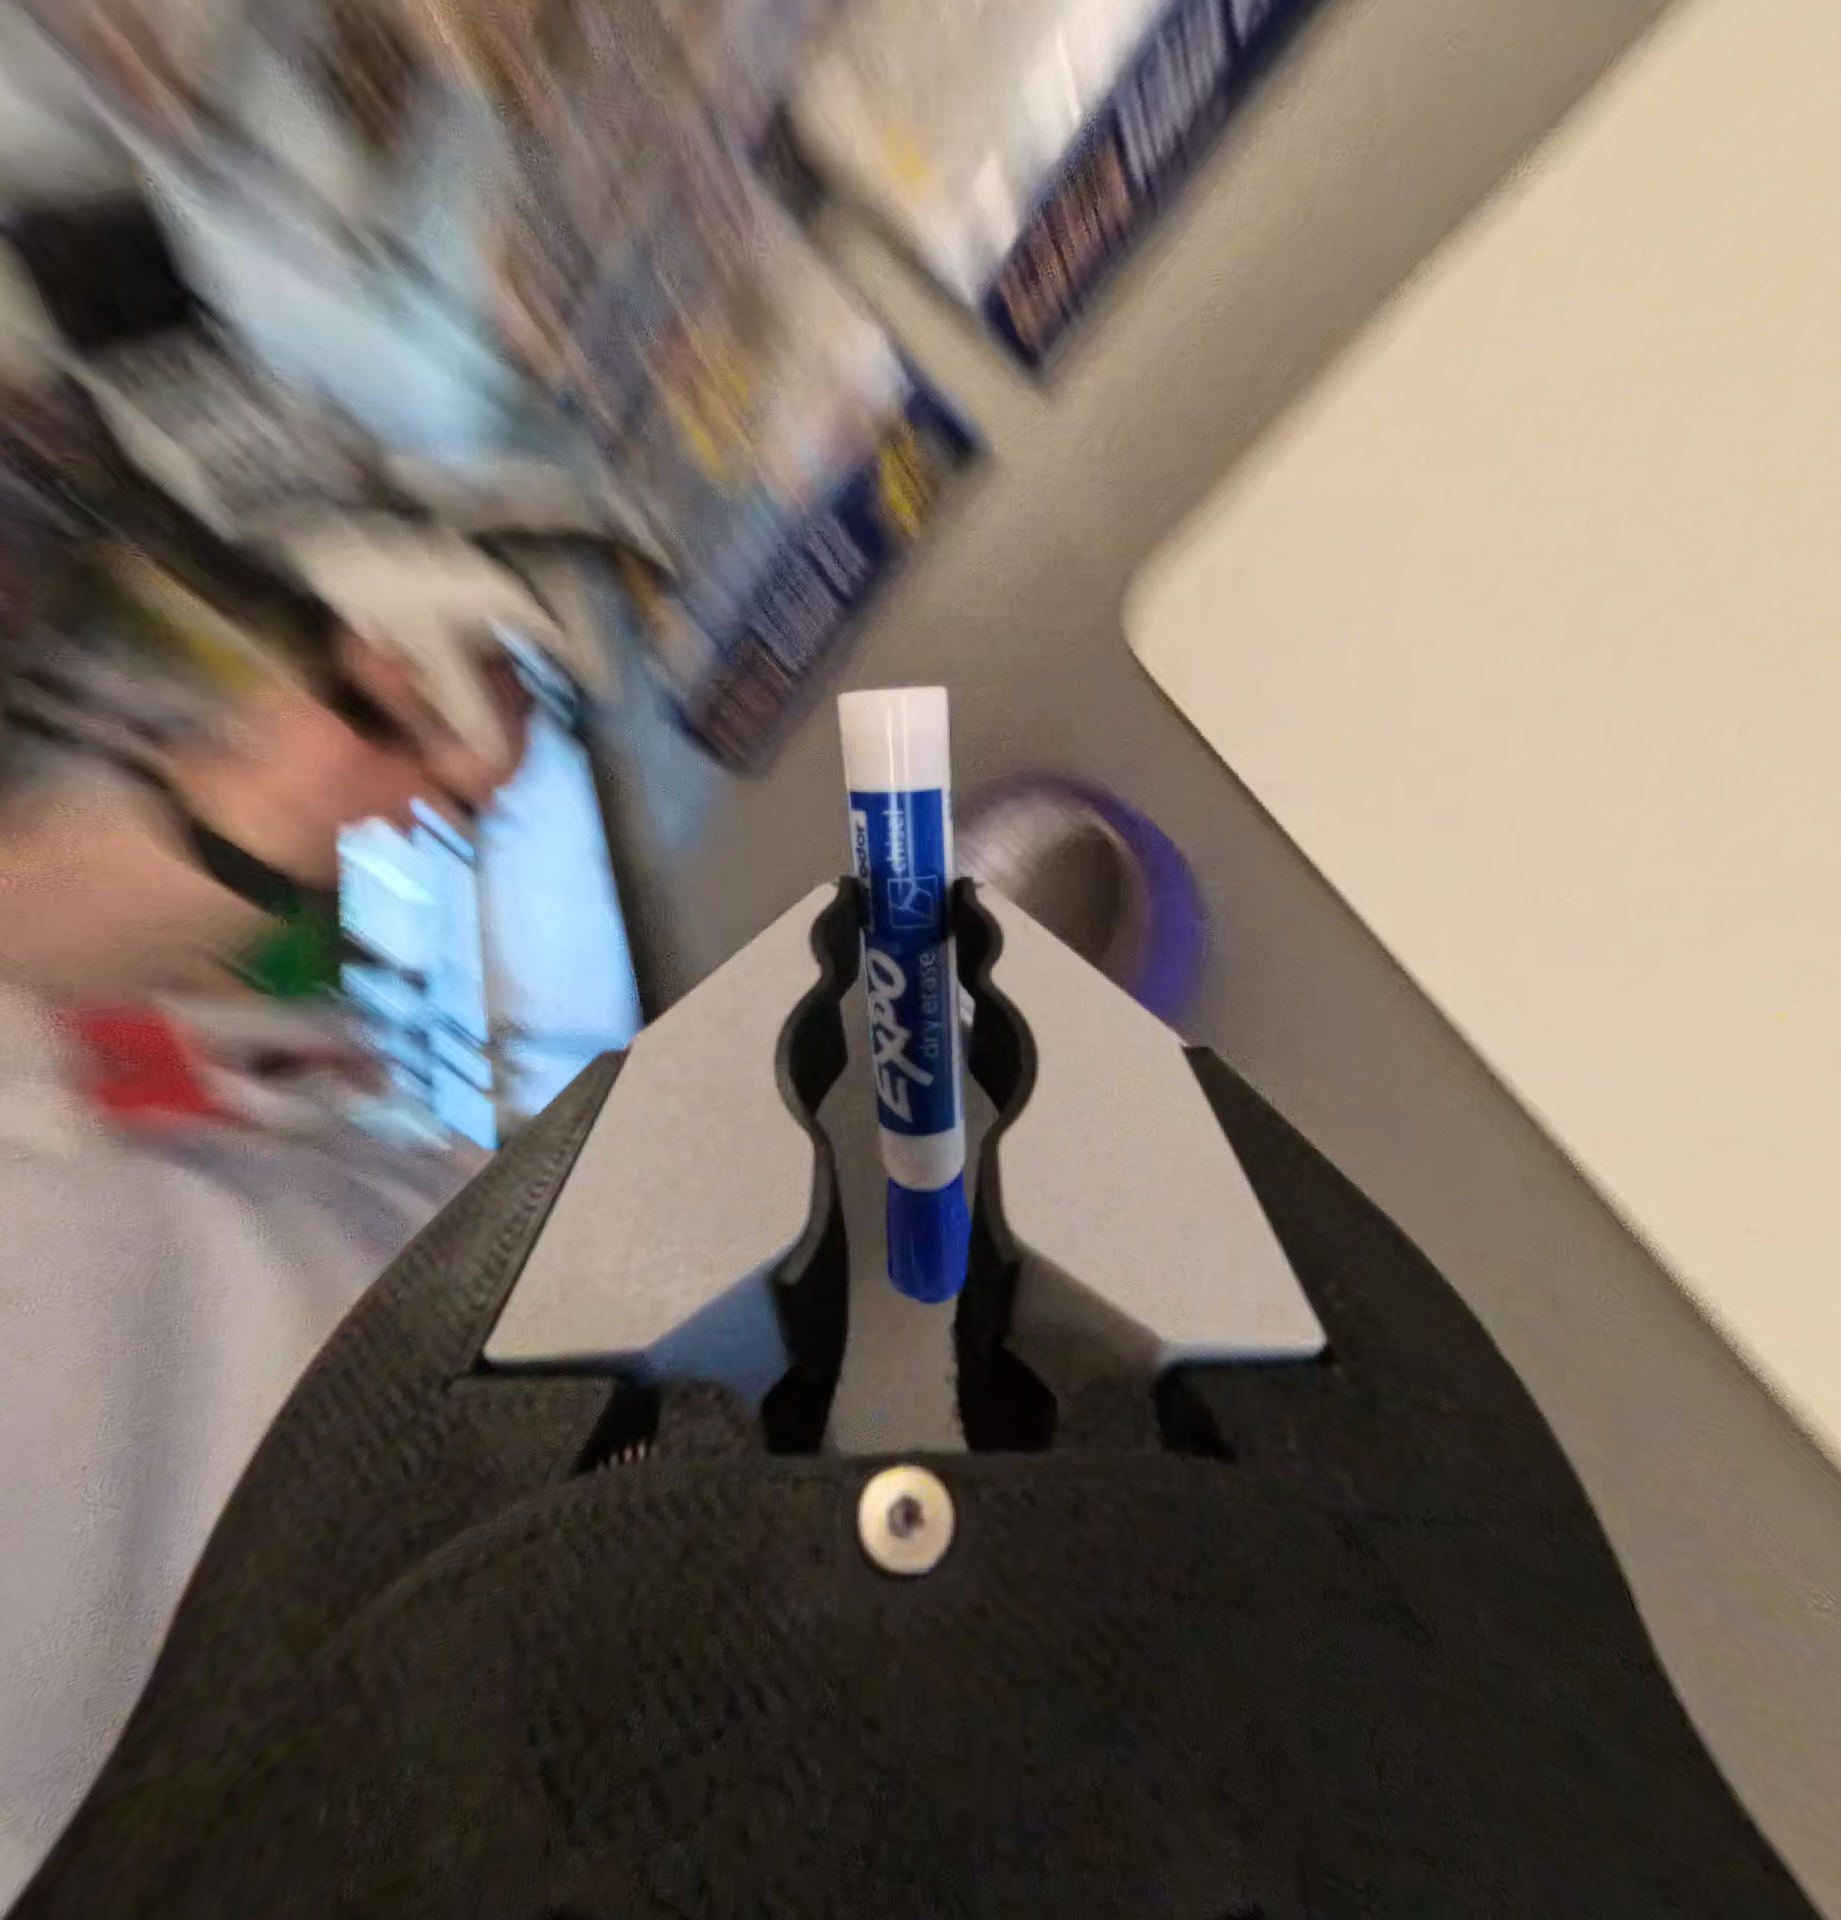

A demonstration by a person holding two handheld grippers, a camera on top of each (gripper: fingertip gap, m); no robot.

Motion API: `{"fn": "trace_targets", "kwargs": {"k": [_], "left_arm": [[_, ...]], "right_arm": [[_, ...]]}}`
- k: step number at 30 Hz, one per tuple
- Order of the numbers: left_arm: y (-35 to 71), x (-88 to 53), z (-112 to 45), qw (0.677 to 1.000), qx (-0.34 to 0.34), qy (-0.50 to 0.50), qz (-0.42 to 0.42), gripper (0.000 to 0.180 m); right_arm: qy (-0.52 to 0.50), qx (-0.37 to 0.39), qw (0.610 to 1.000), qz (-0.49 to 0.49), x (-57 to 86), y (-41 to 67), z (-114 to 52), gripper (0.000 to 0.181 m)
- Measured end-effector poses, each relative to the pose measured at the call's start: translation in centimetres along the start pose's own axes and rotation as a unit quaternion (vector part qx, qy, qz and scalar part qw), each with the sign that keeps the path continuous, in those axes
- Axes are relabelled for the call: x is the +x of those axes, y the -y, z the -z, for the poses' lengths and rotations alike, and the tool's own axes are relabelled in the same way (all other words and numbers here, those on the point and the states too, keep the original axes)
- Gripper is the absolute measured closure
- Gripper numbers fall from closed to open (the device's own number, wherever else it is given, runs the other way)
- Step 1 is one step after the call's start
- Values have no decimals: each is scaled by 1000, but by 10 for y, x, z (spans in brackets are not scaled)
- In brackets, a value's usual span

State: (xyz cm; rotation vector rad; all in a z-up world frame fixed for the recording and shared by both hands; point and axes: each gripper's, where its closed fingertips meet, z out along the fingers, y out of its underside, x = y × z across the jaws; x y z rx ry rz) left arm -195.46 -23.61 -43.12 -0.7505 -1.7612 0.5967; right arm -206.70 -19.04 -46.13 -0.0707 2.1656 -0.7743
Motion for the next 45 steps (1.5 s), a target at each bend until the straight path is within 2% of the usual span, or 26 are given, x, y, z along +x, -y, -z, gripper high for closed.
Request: {"fn": "trace_targets", "kwargs": {"k": [2, 4, 7, 11, 15, 20, 23, 24, 25, 26, 30, 36, 39, 45], "left_arm": [[2, 31, -7, 998, 8, -53, 16, 140], [7, 68, -16, 994, 21, -105, 33, 135], [19, 122, -27, 983, 48, -170, 57, 135], [13, 164, -46, 986, 47, -158, 23, 141], [-1, 192, -64, 991, 57, -123, 9, 162], [-37, 227, -76, 997, 22, -70, 22, 163], [-71, 234, -73, 999, -45, 0, 21, 162], [-79, 238, -71, 998, -56, 18, 20, 163], [-84, 244, -68, 998, -59, 29, 18, 162], [-86, 252, -65, 998, -53, 33, 19, 162], [-78, 263, -54, 997, 21, 46, 62, 162], [-68, 267, -52, 994, 57, 59, 67, 163], [-56, 269, -51, 990, 99, 50, 86, 163], [-41, 277, -45, 984, 145, 42, 90, 163]], "right_arm": [[98, 134, 982, -87, -38, 48, 23, 165], [154, 198, 960, -120, -64, 72, 38, 165], [214, 208, 946, -123, -99, 82, 42, 165], [278, 210, 931, -106, -134, 87, 54, 165], [326, 198, 921, -82, -155, 73, 76, 164], [379, 174, 907, -60, -161, 36, 111, 164], [424, 113, 896, -68, -173, 8, 117, 133], [432, 88, 895, -65, -178, 0, 117, 135], [436, 62, 896, -54, -183, -8, 116, 148], [437, 35, 898, -36, -186, -16, 114, 168], [471, -16, 882, -19, -202, -22, 115, 171], [514, -70, 855, -26, -218, -21, 119, 167], [526, -73, 847, -26, -222, -15, 121, 167], [540, -83, 838, 14, -235, -8, 122, 149]]}}
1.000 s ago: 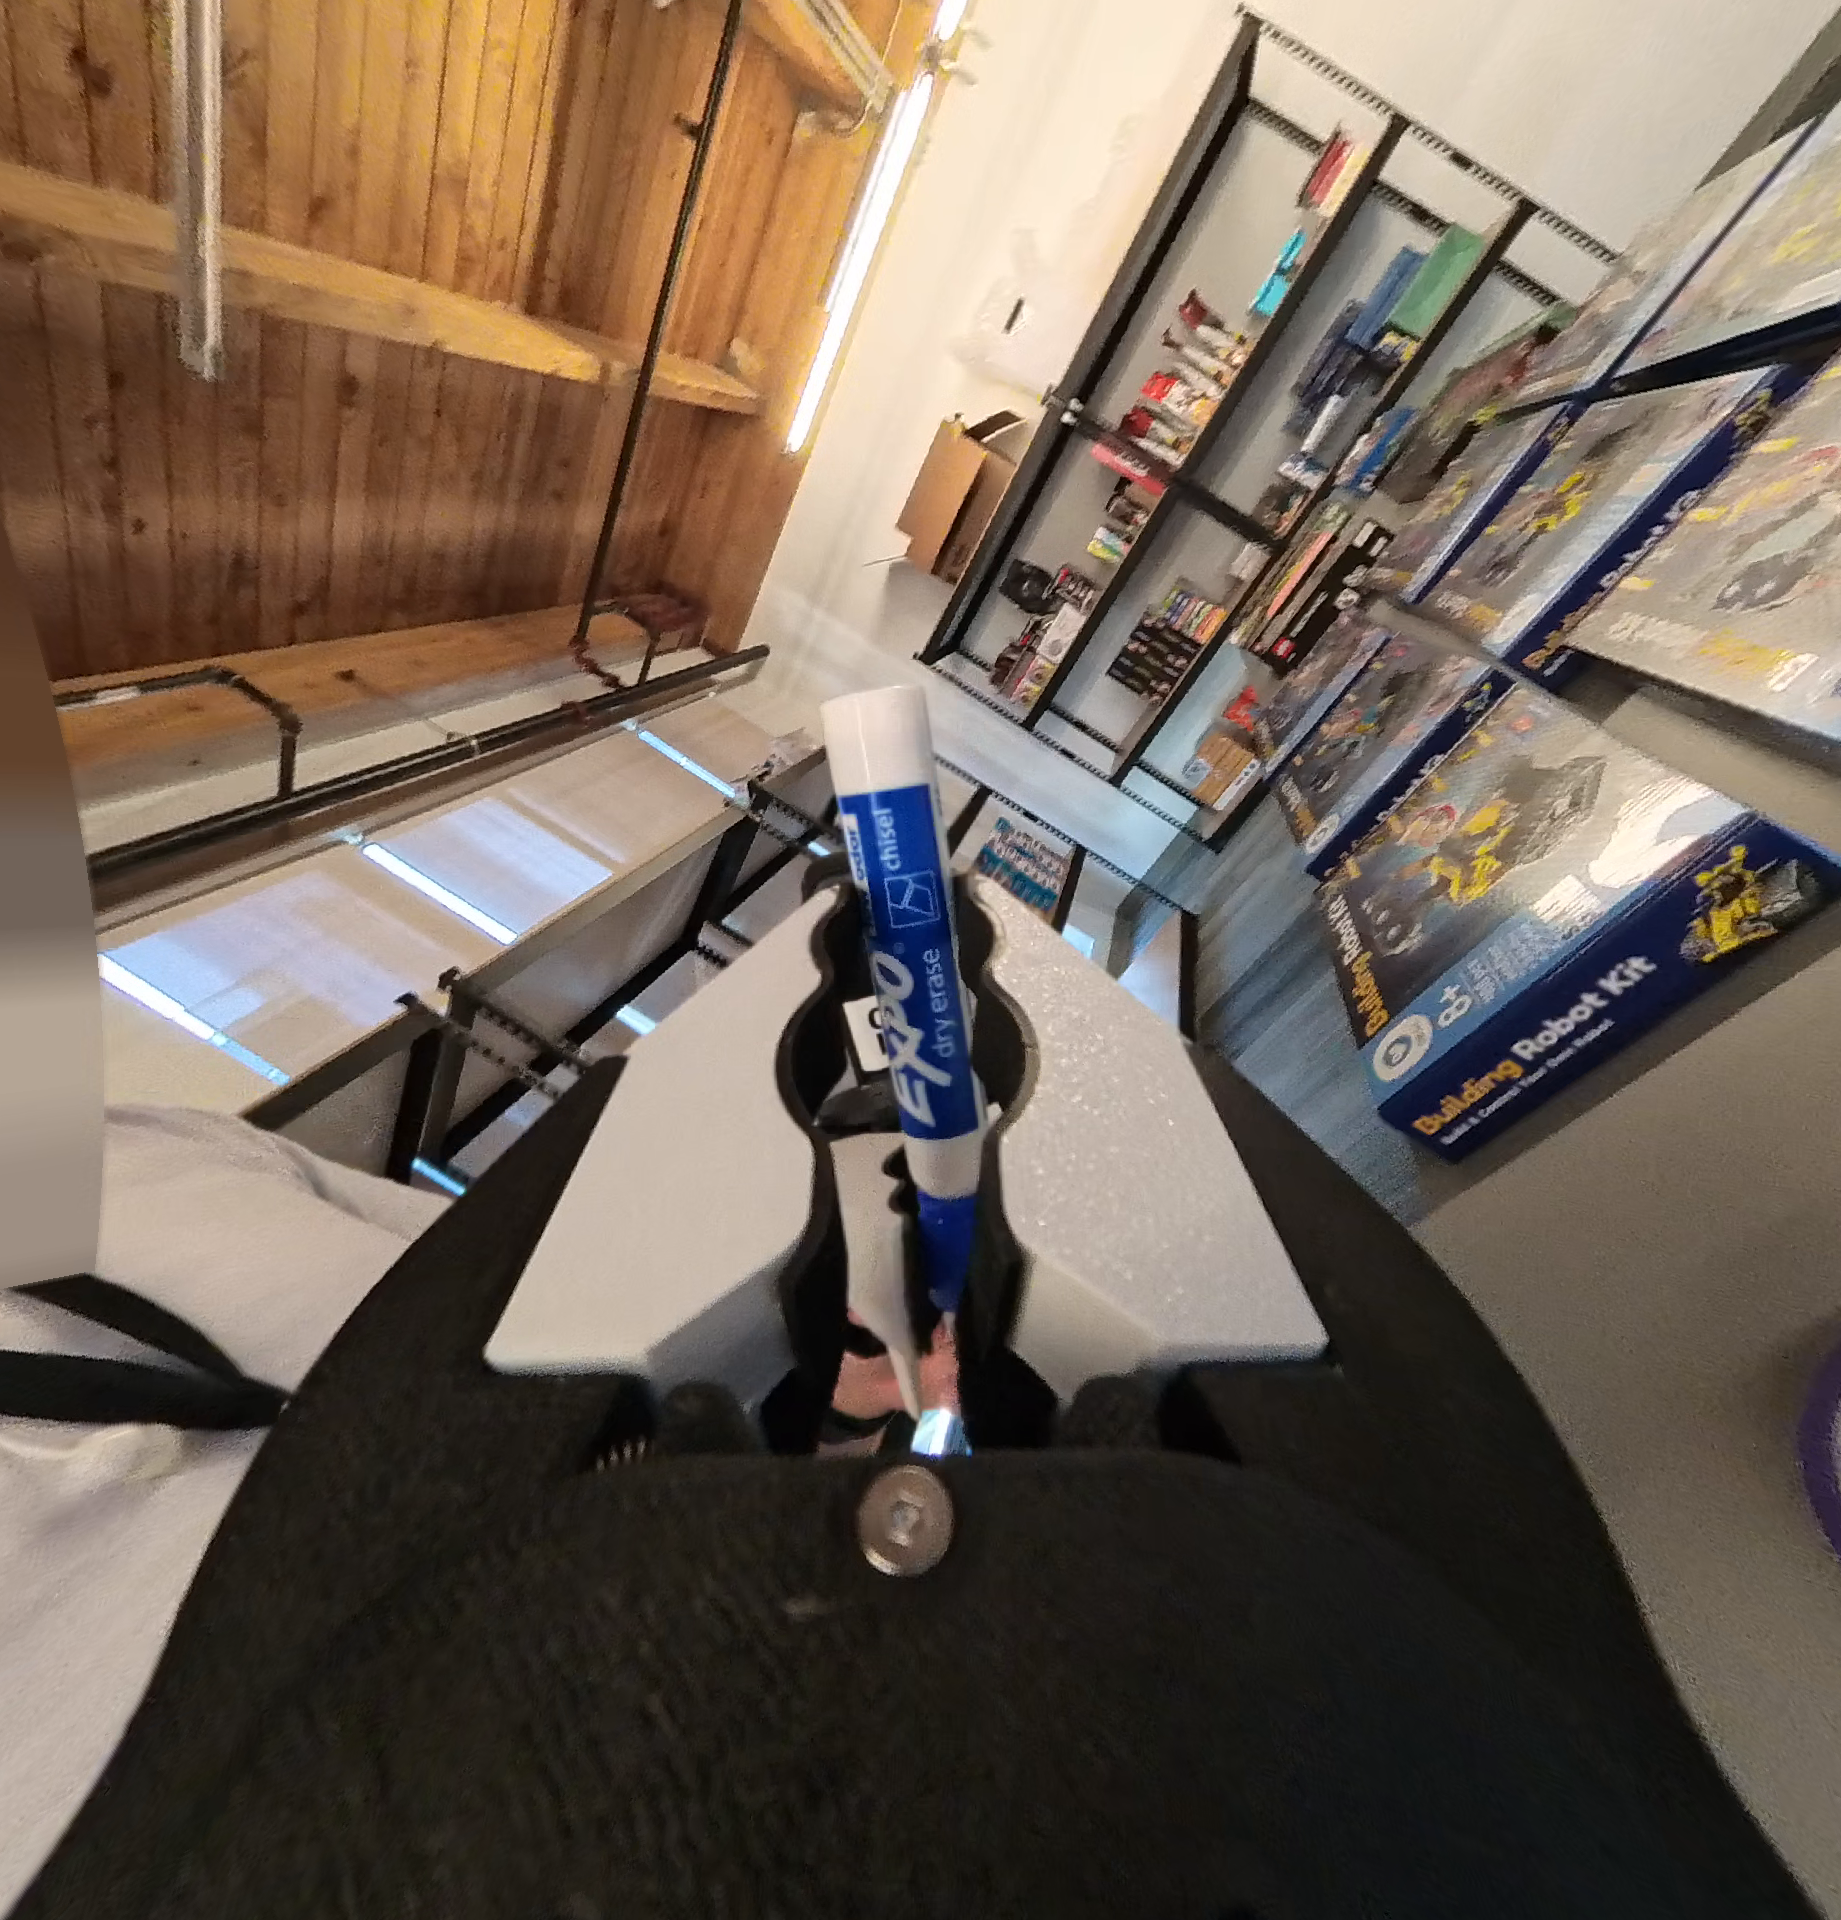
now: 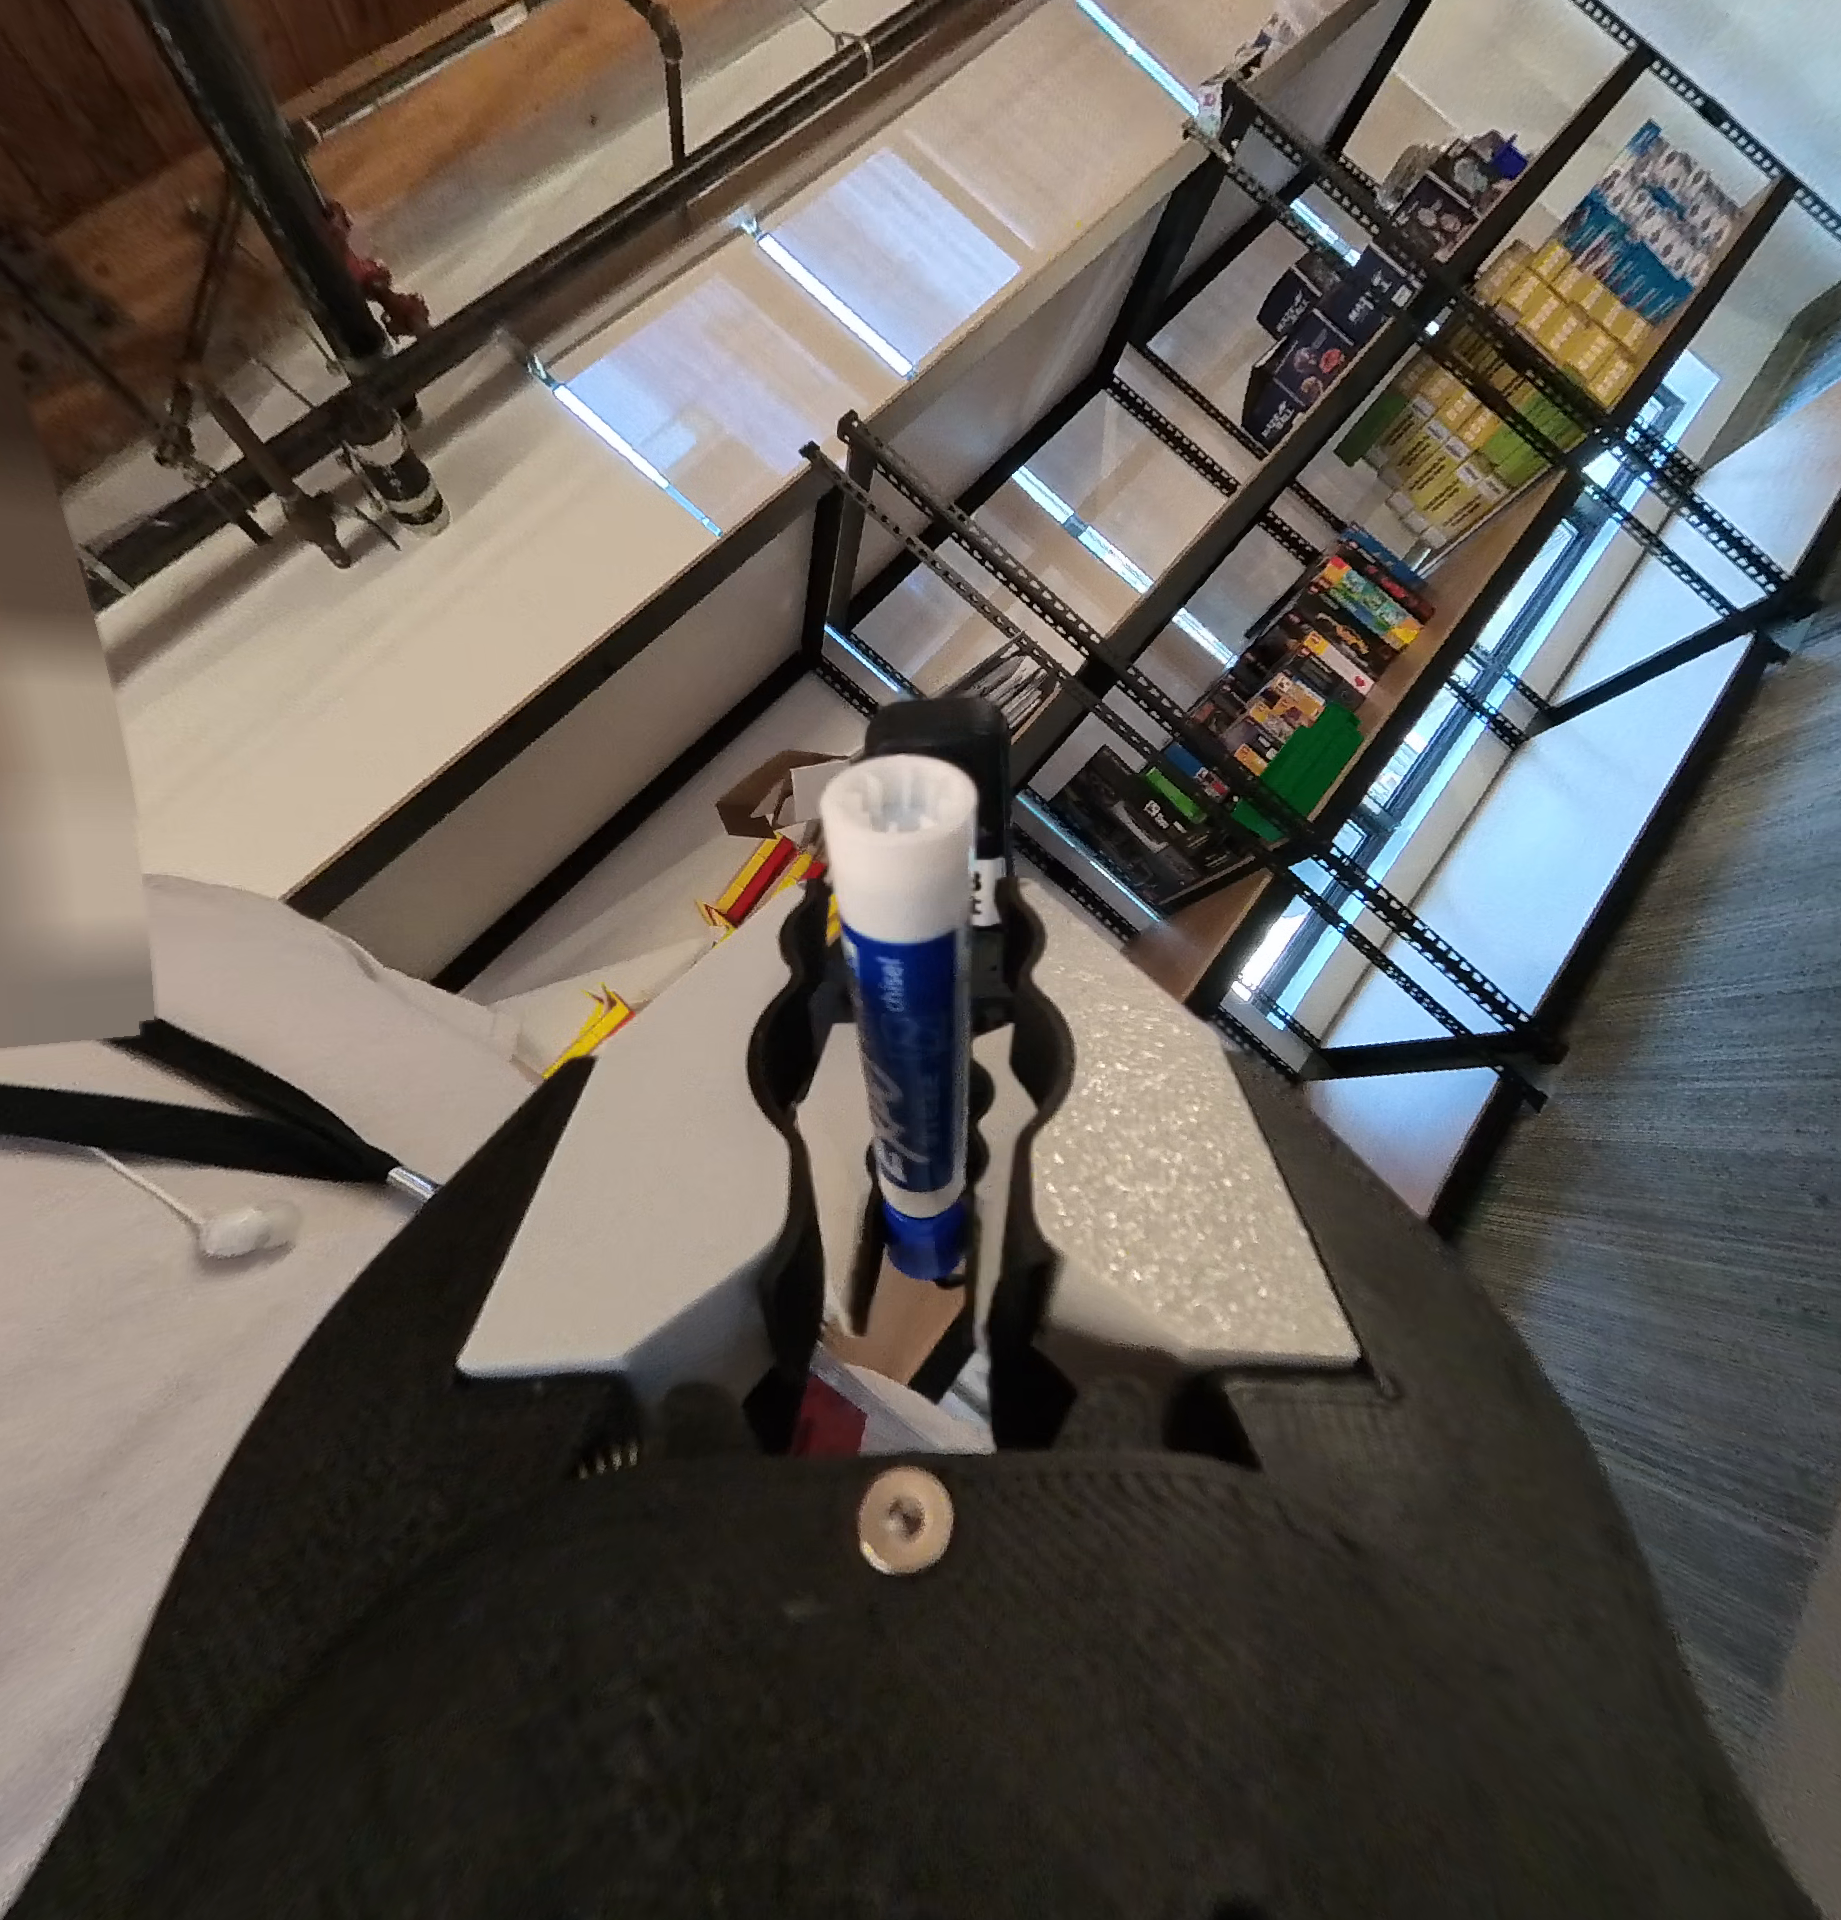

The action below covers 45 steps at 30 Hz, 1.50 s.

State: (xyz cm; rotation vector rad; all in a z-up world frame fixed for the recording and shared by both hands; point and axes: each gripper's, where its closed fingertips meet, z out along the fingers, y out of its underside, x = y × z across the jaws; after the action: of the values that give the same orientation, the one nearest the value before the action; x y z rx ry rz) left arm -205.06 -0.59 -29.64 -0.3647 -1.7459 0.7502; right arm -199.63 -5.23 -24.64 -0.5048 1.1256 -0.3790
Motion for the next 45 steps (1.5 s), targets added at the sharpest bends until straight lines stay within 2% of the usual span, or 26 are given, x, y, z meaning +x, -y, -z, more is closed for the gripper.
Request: {"fn": "trace_targets", "kwargs": {"k": [2, 6, 8, 11, 12, 24, 35, 38, 40, 43, 45], "left_arm": [[10, 8, 2, 1000, 21, -20, 10, 162], [23, 19, 3, 998, 39, -42, 4, 163], [23, 22, -1, 998, 34, -45, -4, 163], [22, 20, -6, 998, 33, -51, 9, 162], [21, 18, -9, 998, 32, -54, 13, 163], [3, 16, -36, 998, -35, -56, 15, 163], [9, 30, -42, 996, -58, -75, 7, 163], [15, 33, -43, 995, -77, -58, -2, 163], [20, 36, -44, 995, -79, -58, -3, 163], [21, 42, -49, 994, -81, -76, 11, 163], [17, 41, -55, 992, -91, -82, 21, 163]], "right_arm": [[-3, -1, 1000, 4, 0, 4, -3, 136], [9, -17, 1000, 3, -5, -4, -8, 126], [18, -5, 1000, 12, -11, -6, -8, 135], [49, 35, 998, 5, -21, -1, 0, 162], [51, 44, 998, 1, -21, -1, 3, 165], [-18, 56, 998, 25, -18, -10, 49, 165], [-14, 81, 994, 68, -35, -4, 58, 164], [-10, 77, 994, 70, -41, 5, 61, 133], [-31, 65, 994, 83, -40, 7, 64, 126], [-62, 64, 993, 76, -33, 7, 72, 130], [-53, 87, 992, 75, -35, 9, 78, 141]]}}
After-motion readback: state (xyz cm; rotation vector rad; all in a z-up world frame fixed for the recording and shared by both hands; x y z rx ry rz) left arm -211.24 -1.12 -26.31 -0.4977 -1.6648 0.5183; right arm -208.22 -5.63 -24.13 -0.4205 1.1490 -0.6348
